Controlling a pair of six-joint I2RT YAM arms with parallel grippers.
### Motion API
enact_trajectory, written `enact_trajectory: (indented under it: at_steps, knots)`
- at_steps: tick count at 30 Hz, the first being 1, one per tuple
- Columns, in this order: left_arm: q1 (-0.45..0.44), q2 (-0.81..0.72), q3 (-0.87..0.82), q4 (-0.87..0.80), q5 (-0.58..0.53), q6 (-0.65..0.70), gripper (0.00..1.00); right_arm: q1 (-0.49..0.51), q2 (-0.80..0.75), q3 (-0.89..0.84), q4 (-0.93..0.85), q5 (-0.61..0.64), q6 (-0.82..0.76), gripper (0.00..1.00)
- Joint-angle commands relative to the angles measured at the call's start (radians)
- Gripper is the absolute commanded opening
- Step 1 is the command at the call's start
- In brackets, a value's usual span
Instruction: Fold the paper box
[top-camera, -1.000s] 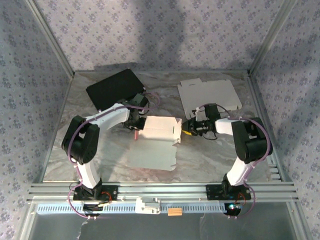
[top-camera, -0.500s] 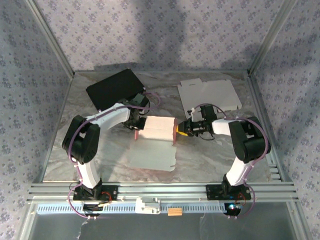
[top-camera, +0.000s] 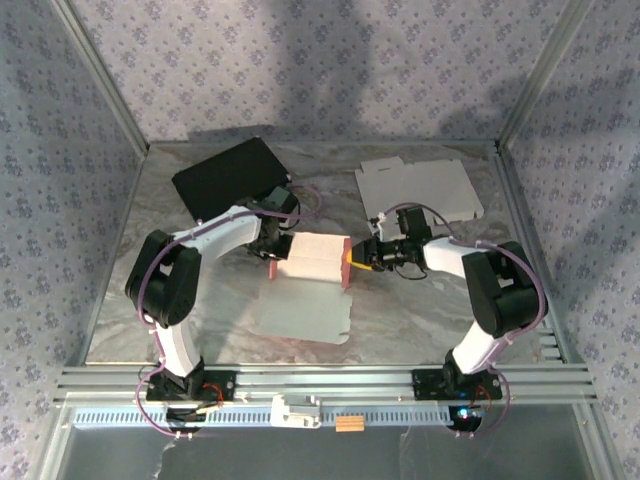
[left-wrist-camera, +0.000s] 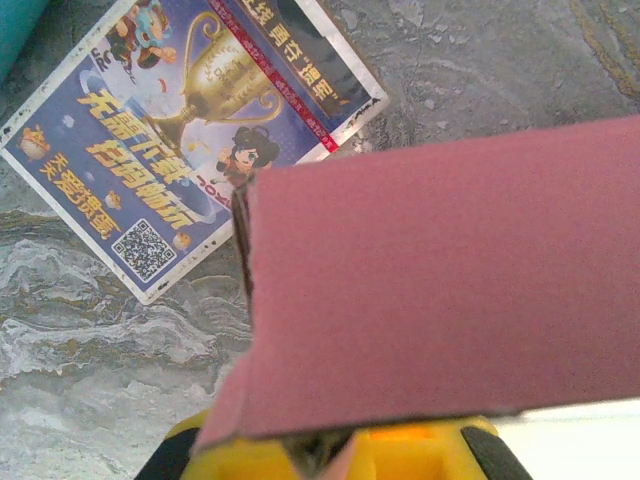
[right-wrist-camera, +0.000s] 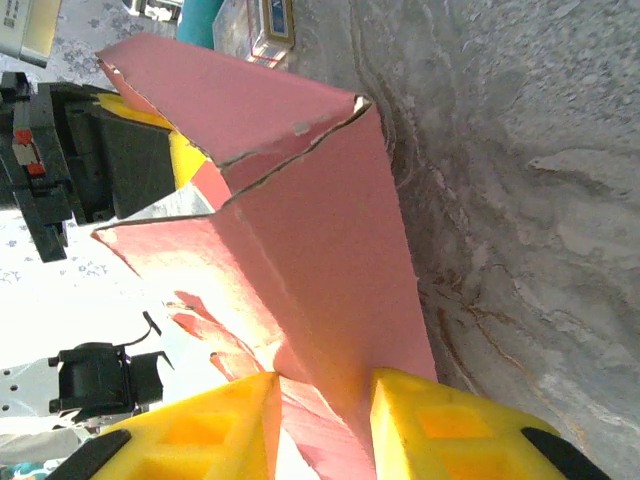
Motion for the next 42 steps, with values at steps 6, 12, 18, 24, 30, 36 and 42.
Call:
enact_trajectory:
  at_steps: [6, 12, 18, 24, 30, 36, 42]
  knots:
    - [-0.005, 0.03, 0.017, -0.019, -0.013, 0.019, 0.0, 0.024, 0.022, 0.048, -0.071, 0.028, -0.047, 0.37]
    - [-0.006, 0.029, 0.018, -0.023, -0.016, 0.018, 0.0, 0.067, 0.032, 0.124, -0.173, 0.117, -0.096, 0.36]
    - [-0.007, 0.027, 0.021, -0.024, -0.021, 0.017, 0.0, 0.113, 0.049, 0.201, -0.314, 0.276, -0.135, 0.36]
    - [-0.008, 0.027, 0.021, -0.023, -0.021, 0.018, 0.0, 0.159, 0.065, 0.246, -0.383, 0.38, -0.153, 0.38]
    - [-0.009, 0.025, 0.021, -0.023, -0.022, 0.021, 0.0, 0.192, 0.06, 0.274, -0.427, 0.495, -0.141, 0.37]
    - [-0.009, 0.025, 0.032, -0.035, -0.027, 0.016, 0.0, 0.232, 0.066, 0.304, -0.472, 0.594, -0.119, 0.34]
    - [-0.011, 0.019, 0.045, -0.059, -0.036, -0.031, 0.0, 0.289, 0.059, 0.332, -0.515, 0.701, -0.082, 0.33]
